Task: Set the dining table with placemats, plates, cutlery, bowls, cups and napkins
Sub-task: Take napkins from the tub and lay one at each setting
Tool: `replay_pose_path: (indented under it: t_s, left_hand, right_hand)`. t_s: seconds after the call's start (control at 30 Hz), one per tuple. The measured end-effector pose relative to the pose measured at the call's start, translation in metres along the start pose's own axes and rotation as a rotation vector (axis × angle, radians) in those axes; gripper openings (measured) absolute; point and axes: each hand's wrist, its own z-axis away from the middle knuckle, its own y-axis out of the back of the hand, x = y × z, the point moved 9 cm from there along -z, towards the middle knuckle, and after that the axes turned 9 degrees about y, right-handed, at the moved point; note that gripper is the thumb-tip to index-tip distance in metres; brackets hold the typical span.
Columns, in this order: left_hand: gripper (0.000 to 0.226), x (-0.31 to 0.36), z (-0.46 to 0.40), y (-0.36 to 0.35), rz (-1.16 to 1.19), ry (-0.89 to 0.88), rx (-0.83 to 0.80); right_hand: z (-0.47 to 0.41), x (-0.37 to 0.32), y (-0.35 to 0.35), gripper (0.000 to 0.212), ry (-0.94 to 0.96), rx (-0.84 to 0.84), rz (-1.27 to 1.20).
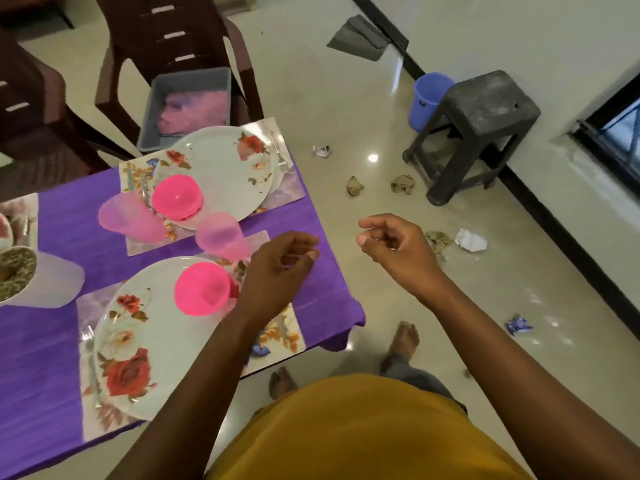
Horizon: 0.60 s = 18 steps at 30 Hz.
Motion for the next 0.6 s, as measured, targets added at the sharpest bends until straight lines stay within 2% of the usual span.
replay_pose_path:
  t_s: [0.17, 0.33, 0.47, 0.6]
  left_hand:
    - [0.017, 0.030, -0.030, -0.073, 0.052, 0.097, 0.032]
    - [0.026, 0.060, -0.049, -0.134, 0.110, 0.134, 0.060]
    - [0.025, 0.072, -0.065, -0.159, 0.118, 0.149, 0.049]
    - [0.021, 0.083, -0.091, -0.156, 0.102, 0.138, 0.092]
  right_hand:
    - [-0.026, 0.031, 0.083, 0.025, -0.028, -0.088, 0.035]
    - [-0.051, 0.050, 0.144, 0.023, -0.027, -0.160, 0.113]
    - [-0.075, 0.056, 0.168, 0.020, -0.004, -0.184, 0.107]
    - [-0.111, 0.050, 0.171, 0.019, 0.058, -0.210, 0.091]
